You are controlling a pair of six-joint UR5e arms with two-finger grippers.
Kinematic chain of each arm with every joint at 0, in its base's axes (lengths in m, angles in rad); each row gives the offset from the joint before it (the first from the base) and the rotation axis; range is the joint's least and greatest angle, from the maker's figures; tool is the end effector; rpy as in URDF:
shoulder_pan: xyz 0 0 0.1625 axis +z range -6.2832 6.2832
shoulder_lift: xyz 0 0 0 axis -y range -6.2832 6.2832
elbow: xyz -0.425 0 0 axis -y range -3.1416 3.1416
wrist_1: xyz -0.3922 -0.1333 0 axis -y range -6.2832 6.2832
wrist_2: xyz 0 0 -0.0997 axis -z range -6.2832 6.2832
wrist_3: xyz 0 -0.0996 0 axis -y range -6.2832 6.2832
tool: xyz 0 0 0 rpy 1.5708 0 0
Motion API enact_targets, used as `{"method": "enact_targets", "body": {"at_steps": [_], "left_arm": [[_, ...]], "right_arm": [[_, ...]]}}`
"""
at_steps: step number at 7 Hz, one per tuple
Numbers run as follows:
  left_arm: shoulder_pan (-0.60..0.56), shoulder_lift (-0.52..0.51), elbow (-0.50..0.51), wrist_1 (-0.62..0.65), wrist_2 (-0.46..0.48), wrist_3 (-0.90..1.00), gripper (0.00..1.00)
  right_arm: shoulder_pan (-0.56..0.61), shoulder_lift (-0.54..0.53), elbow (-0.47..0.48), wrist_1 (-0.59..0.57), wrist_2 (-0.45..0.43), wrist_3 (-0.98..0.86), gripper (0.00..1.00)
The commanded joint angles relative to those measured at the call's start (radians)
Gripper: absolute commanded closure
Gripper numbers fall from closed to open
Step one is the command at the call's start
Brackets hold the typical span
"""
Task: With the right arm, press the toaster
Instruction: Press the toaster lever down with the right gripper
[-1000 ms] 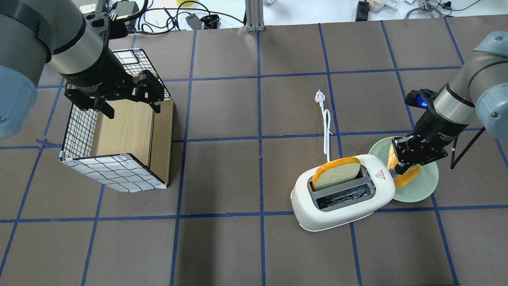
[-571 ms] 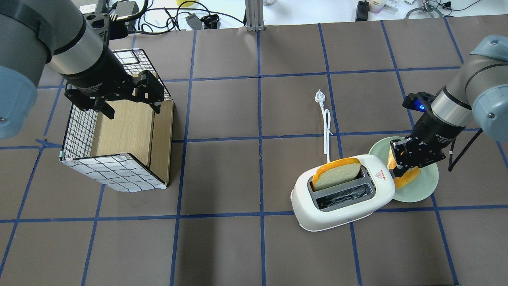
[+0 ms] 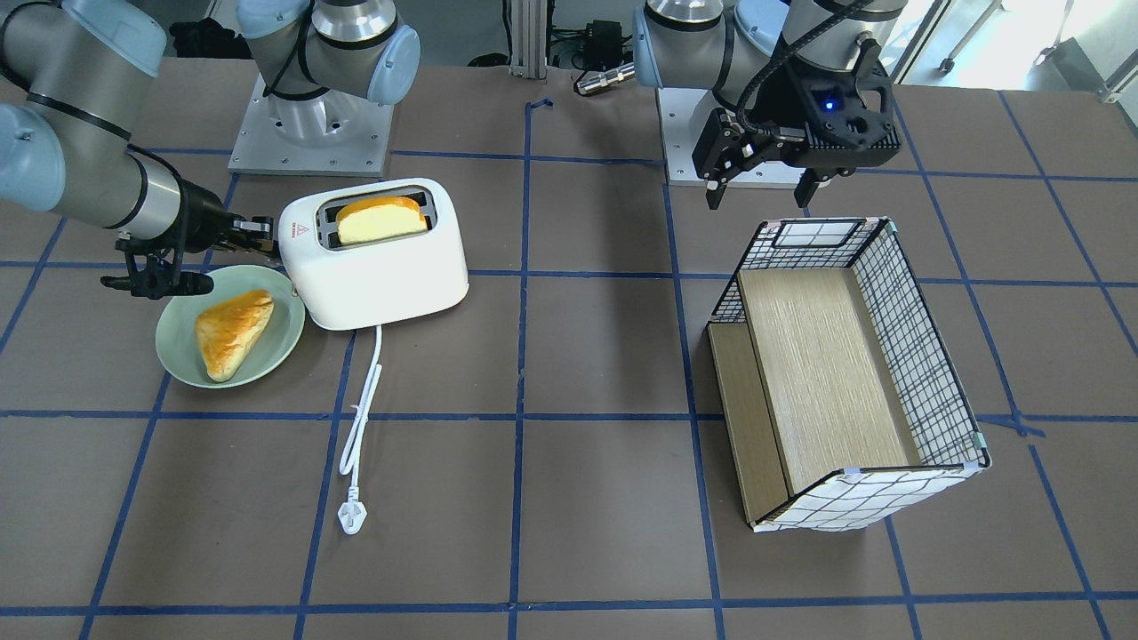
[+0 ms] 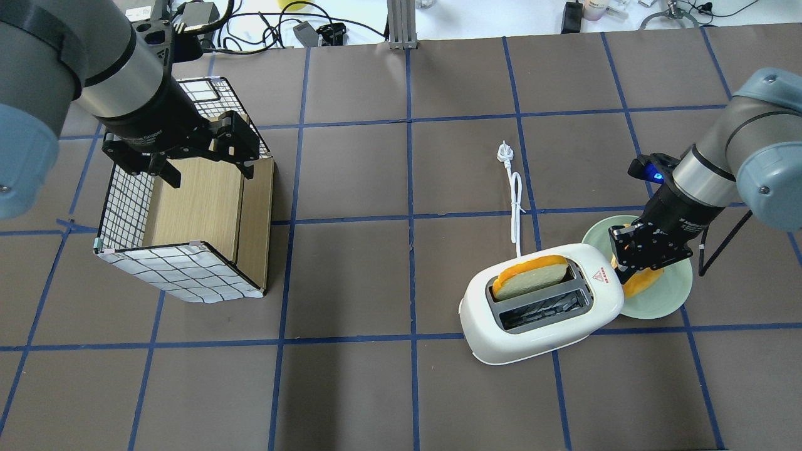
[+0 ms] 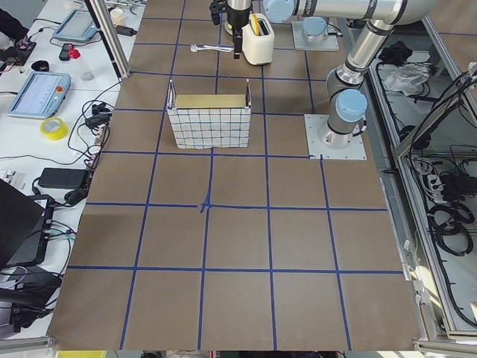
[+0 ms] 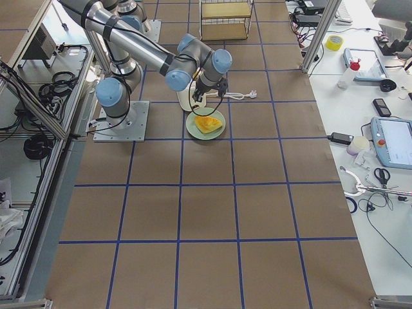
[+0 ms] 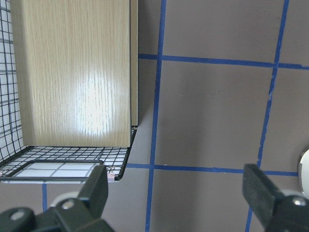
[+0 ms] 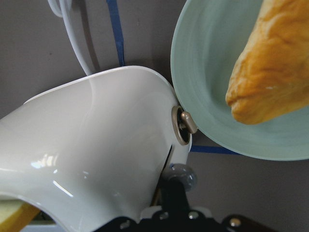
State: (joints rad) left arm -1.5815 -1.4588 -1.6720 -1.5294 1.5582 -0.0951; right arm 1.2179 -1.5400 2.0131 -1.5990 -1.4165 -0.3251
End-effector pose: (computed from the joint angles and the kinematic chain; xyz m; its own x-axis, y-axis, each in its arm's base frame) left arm -0.1394 -0.4480 0.4948 -0.9964 -0.0835 0.0175 -0.0843 0.9951 -0.0507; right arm -0.0022 -0.4360 0.2768 -0.9566 0.1119 -0.2689 0.0068 0.9316 0.3635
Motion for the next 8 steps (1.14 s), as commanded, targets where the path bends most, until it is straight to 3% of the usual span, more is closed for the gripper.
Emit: {"method": "enact_targets", "body": {"at_steps": [1,8], "left_arm": [[0.0,0.0,0.002,0.0,0.0,0.0,0.0],[0.0,0.0,0.002,0.0,0.0,0.0,0.0]], "right_arm": [[0.0,0.011,0.003,-0.015,0.007,-0.005,1.0],[0.0,0.034,0.004,-0.042,0.007,-0.005,1.0]]}}
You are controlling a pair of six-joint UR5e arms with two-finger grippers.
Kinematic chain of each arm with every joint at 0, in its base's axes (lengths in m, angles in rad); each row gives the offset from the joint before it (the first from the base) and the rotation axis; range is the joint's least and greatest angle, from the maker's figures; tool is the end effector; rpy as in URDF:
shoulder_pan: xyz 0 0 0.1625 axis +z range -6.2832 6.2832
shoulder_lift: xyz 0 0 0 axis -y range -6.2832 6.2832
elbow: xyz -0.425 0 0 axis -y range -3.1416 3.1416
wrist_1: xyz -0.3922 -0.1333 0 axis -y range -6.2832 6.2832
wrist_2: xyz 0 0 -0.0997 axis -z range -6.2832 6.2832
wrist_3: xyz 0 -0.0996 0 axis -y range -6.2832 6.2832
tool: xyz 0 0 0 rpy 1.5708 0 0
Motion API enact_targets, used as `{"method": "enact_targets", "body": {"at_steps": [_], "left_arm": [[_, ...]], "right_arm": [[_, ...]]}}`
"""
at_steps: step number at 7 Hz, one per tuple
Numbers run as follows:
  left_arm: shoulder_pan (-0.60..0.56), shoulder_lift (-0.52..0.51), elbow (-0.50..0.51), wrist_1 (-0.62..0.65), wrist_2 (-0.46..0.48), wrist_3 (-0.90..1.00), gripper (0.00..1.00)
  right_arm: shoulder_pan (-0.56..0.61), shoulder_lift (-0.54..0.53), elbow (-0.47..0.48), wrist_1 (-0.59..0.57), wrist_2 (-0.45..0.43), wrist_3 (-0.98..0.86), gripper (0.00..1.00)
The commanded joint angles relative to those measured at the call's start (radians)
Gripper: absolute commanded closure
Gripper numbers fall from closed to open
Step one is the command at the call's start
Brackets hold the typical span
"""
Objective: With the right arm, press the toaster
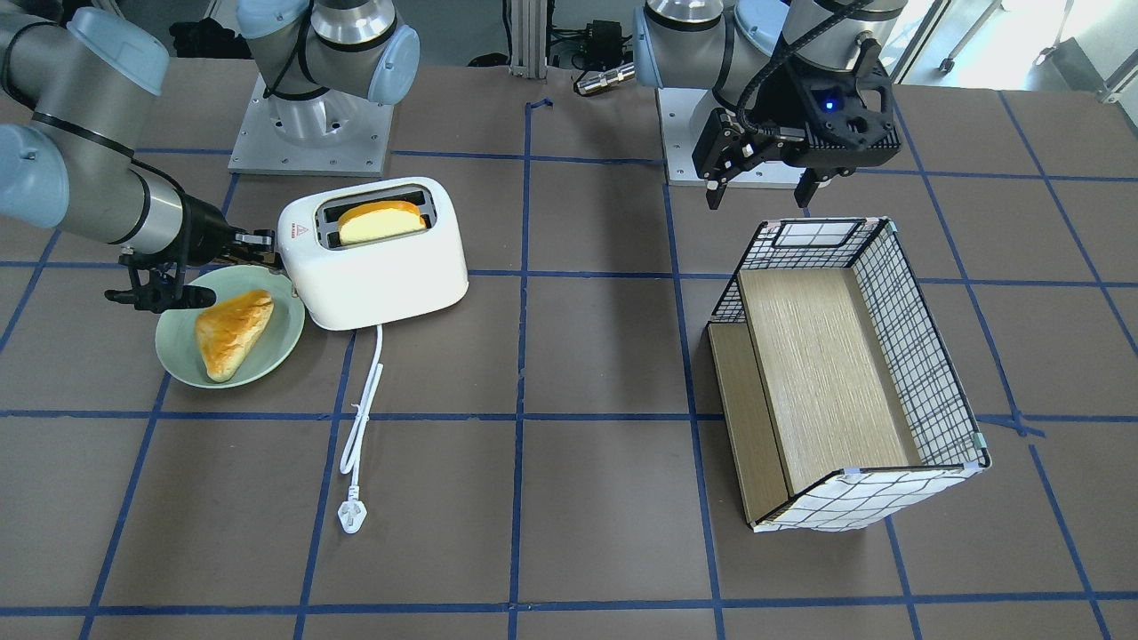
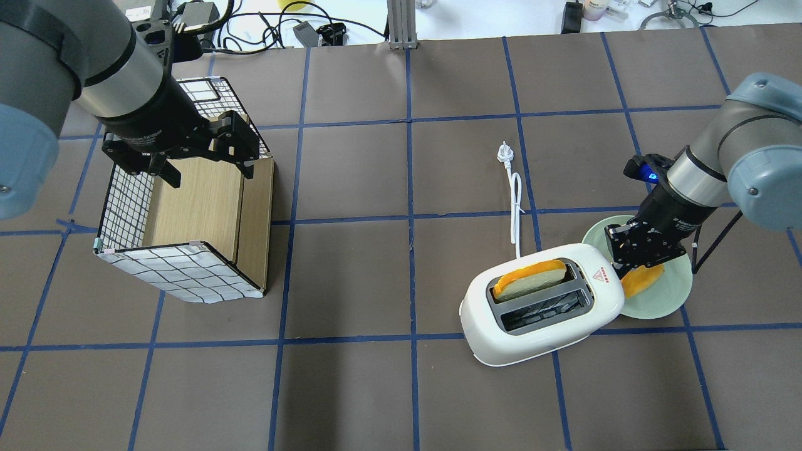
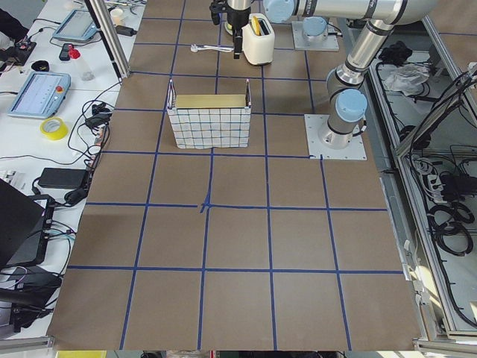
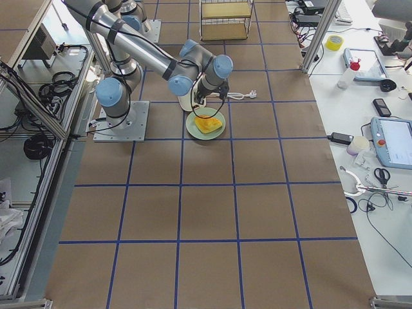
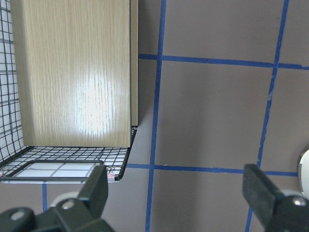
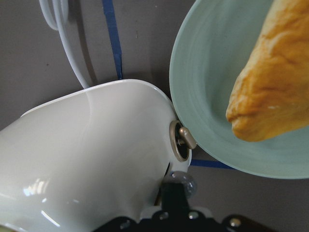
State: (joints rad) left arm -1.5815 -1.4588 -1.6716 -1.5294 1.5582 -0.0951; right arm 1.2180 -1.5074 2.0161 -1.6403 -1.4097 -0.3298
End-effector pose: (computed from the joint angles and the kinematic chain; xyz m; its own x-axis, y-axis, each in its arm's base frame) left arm -0.1394 -0.4480 0.4950 -0.9964 -0.0835 0.0175 -0.0843 0.9951 -0.0511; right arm -0.0043 -0.4437 0.2643 -0.9553 0.1082 -0.2751 0.0035 0.9348 0.3553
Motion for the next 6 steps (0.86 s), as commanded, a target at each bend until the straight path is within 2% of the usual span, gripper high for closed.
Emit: {"method": "enact_targets", "body": {"at_steps": [1,2,3,4,6], "left_arm": [[0.0,0.0,0.001,0.0,0.0,0.0,0.0],[0.0,0.0,0.001,0.0,-0.001,0.0,0.0],[0.0,0.0,0.001,0.0,0.0,0.0,0.0],[0.0,0.0,0.0,0.0,-0.001,0.0,0.0],[0.0,0.0,0.0,0.0,0.0,0.0,0.0]], "right_arm": [[0.0,0.001,0.001,0.0,0.0,0.002,1.0],[0.0,-0.002,-0.005,0.002,-0.002,0.015,1.0],[0.0,-0.013,-0.028,0.004,-0.018,0.023,0.66],[0.0,-0.014,-0.063,0.013,-0.024,0.034,0.01],[0.0,-0.051,-0.15,0.112,-0.028,0.06,0.0]]}}
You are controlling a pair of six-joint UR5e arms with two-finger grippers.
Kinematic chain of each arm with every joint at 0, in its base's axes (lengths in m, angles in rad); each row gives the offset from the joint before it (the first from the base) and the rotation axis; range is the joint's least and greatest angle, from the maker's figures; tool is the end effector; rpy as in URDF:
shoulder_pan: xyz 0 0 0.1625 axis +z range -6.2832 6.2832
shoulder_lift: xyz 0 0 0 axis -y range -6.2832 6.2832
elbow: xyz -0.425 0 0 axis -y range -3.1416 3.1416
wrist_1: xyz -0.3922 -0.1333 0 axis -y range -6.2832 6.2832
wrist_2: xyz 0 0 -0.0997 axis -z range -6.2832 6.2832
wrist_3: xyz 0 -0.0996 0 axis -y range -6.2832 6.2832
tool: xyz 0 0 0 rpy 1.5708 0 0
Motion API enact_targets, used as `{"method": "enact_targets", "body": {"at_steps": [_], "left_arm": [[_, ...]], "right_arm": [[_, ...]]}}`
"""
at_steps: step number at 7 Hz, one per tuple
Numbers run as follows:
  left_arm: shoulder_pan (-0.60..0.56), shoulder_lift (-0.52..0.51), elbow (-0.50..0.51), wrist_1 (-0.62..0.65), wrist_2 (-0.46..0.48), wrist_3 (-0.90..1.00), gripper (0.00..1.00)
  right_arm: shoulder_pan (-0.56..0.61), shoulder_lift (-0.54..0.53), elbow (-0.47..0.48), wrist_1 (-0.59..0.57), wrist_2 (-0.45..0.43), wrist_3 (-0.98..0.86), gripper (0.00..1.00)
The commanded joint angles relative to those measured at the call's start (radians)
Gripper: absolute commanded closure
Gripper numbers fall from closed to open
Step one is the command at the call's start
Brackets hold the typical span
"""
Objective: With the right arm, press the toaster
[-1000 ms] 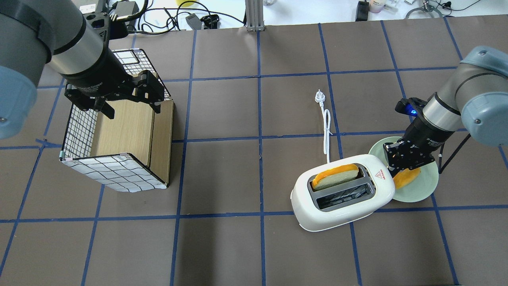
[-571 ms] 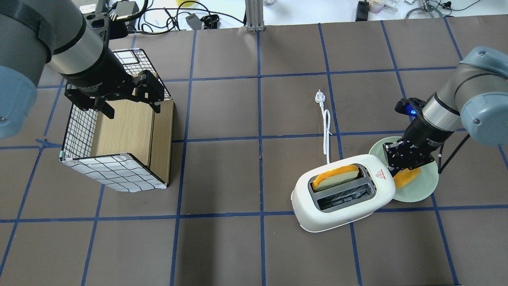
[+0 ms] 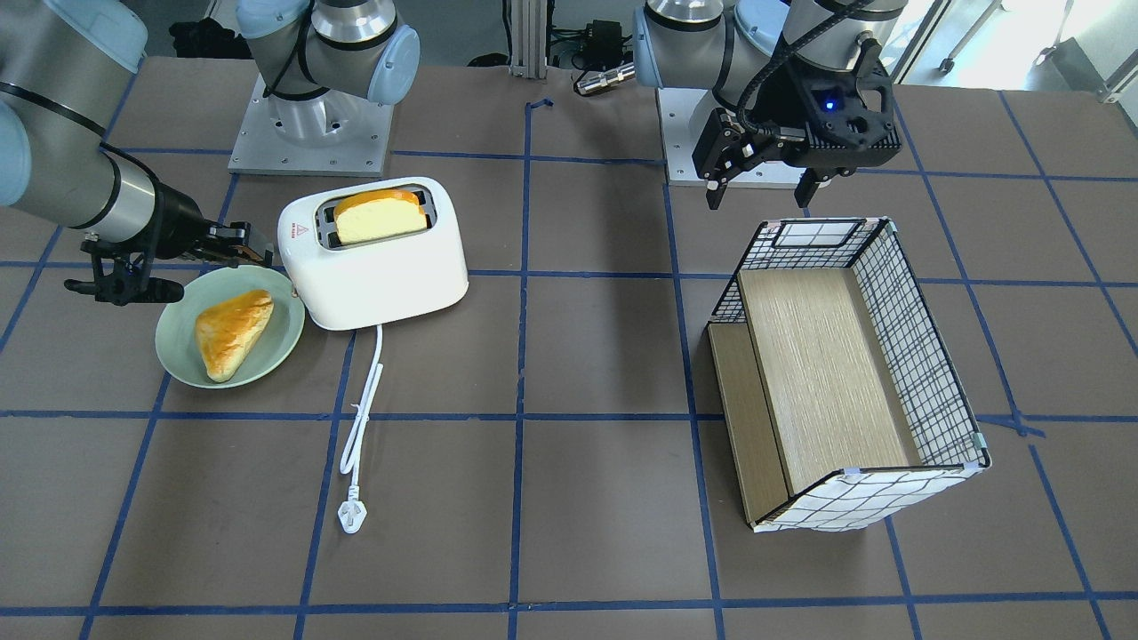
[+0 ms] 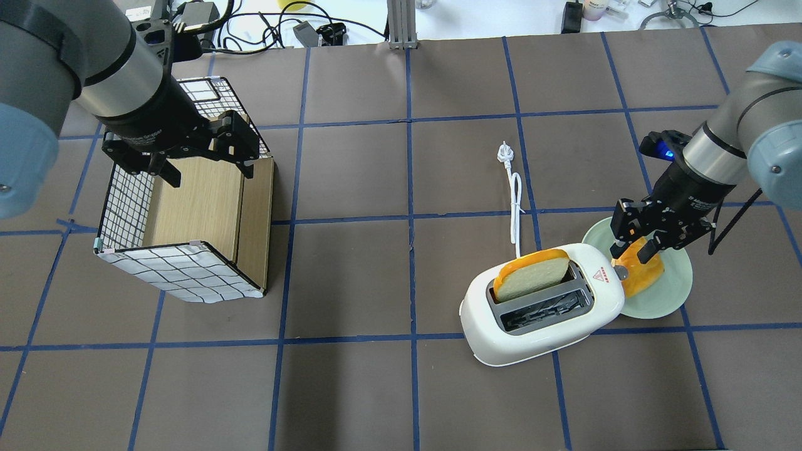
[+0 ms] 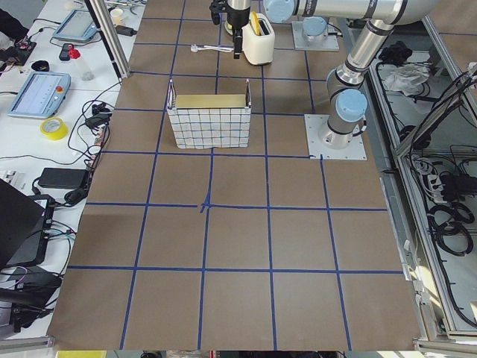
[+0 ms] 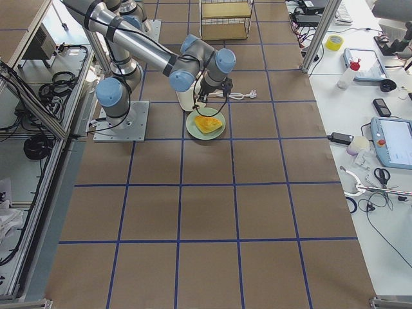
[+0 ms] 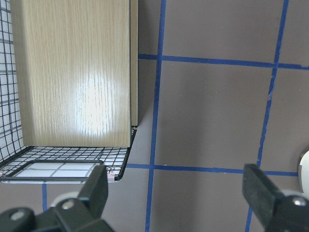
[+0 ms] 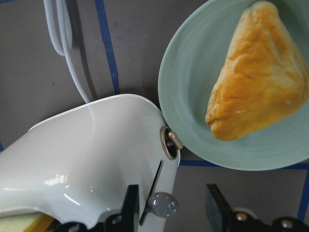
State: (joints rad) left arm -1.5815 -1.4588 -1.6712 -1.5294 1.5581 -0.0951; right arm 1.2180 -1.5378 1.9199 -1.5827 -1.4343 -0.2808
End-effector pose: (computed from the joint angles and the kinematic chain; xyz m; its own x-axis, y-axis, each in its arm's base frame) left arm -0.1394 -0.4480 0.4952 -0.9964 -0.0835 0.0177 -0.0843 0.9951 -0.0515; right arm -0.0126 -0.4591 0.3130 -0.9662 0.1309 -0.2221 0.0566 0.9482 0.3125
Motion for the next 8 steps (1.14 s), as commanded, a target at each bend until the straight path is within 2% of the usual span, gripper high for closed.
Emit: {"method": "enact_targets", "body": {"at_steps": [1,3,6,8], "left_arm": [[0.0,0.0,0.001,0.0,0.0,0.0,0.0],[0.0,0.0,-0.001,0.0,0.0,0.0,0.0],[0.0,0.0,-0.001,0.0,-0.001,0.0,0.0],[0.0,0.0,0.001,0.0,0.0,0.0,0.0]], "right_arm": [[0.003,-0.033,-0.13,0.082,-0.035,0.012,0.0],[0.006,-0.047,-0.237,0.082,-0.064,0.094,0.0],[0.058,-0.103,-0.255,0.046,-0.058,0.196,0.0],[0.167,-0.108,-0.259,0.012,-0.066,0.326,0.0]]}}
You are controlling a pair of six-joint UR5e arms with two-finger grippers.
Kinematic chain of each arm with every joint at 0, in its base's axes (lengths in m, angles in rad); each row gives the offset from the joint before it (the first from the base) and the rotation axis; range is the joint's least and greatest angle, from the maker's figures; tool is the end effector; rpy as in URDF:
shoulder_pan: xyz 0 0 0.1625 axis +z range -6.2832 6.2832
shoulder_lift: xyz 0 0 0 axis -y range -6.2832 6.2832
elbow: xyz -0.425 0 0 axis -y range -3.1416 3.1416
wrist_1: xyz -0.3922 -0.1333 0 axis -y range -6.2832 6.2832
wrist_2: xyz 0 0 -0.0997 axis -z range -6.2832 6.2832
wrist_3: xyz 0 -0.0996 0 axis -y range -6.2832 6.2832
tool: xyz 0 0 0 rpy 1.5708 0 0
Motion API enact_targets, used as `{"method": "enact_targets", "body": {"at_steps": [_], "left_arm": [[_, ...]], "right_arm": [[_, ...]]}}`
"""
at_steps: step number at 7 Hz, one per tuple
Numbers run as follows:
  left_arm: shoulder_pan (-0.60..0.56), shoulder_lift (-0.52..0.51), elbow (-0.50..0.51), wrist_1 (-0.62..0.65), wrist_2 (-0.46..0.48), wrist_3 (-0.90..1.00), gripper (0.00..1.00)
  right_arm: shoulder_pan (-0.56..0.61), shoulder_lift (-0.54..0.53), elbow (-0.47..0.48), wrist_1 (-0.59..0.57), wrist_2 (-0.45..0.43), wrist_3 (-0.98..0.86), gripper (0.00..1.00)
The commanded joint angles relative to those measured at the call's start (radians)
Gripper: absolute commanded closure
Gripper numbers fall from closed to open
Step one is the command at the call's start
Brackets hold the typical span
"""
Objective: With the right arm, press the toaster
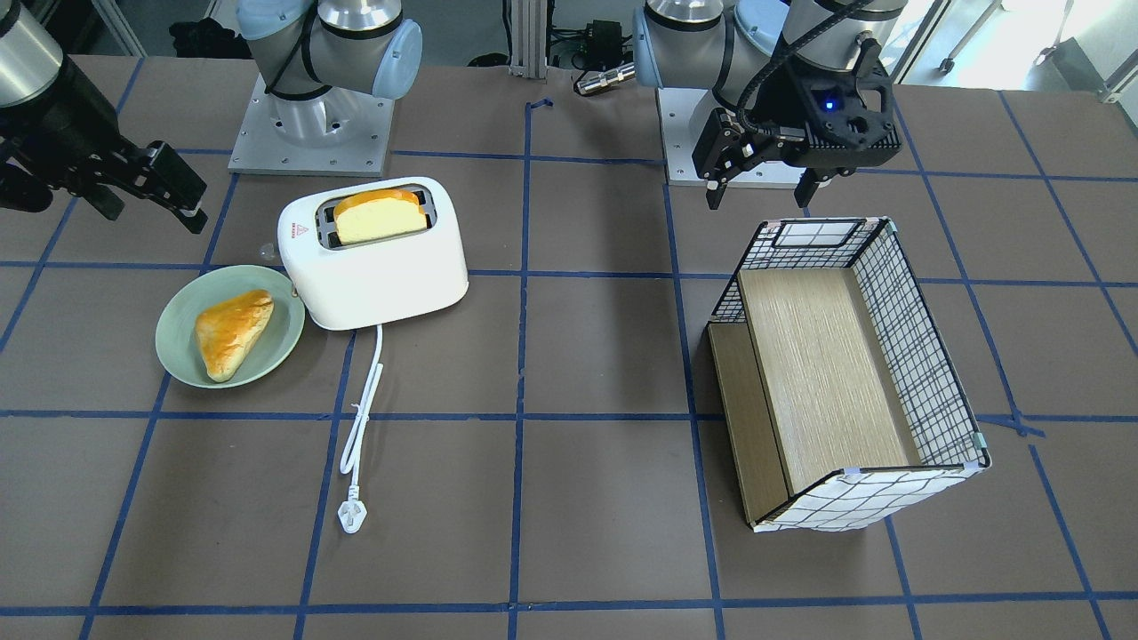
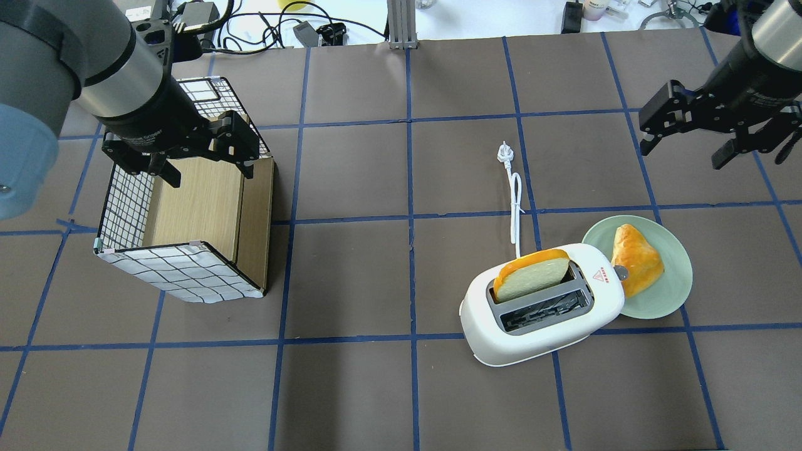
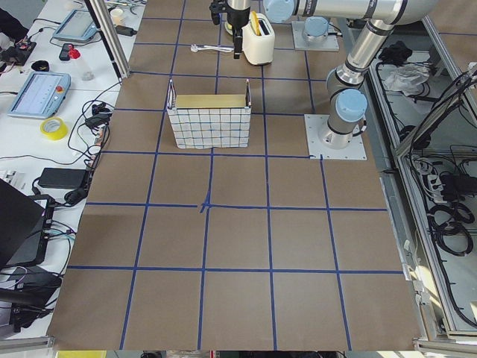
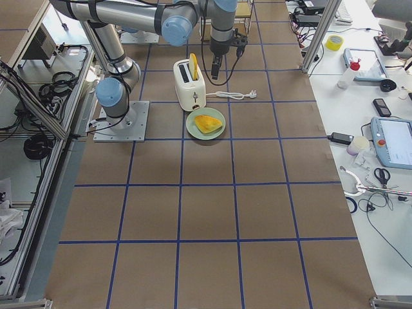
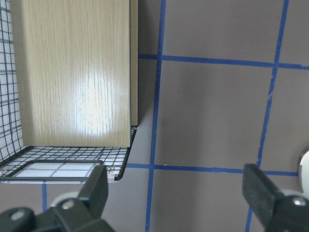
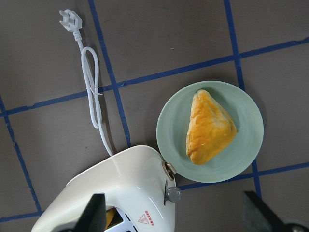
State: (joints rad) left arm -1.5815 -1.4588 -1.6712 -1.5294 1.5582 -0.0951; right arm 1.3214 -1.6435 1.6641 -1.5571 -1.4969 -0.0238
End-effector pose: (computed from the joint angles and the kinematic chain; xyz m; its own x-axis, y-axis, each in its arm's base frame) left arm -0.1394 -0.4480 0.4952 -0.9964 -0.0835 0.0176 -0.0843 0.9951 -0.0515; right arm 0.0234 -0.4780 0.4756 -0.9714 0.2255 -0.0746 0.2236 0.9741 0.0325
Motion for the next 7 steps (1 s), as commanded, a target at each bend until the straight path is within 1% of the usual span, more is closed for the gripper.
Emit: {"method": "enact_targets", "body": {"at_steps": [1,2,3,4,7], "left_arm": [[0.0,0.0,-0.001,0.0,0.0,0.0,0.0],[0.0,0.0,-0.001,0.0,-0.001,0.0,0.0],[0.0,0.0,-0.001,0.0,-0.001,0.0,0.0],[0.0,0.0,-0.001,0.0,-0.001,0.0,0.0],[0.0,0.0,0.001,0.0,-0.001,0.0,0.0]], "right_arm": [[0.123,-0.001,-0.003,-0.053,-0.009,0.138,0.0],[0.193,0.005,-0.001,-0.078,-0.049,0.189,0.0],[0.244,0.008,-0.001,-0.093,-0.063,0.217,0.0],[0.269,0.01,-0.001,-0.1,-0.062,0.264,0.0],[0.272,0.01,-0.001,-0.1,-0.062,0.274,0.0]]}}
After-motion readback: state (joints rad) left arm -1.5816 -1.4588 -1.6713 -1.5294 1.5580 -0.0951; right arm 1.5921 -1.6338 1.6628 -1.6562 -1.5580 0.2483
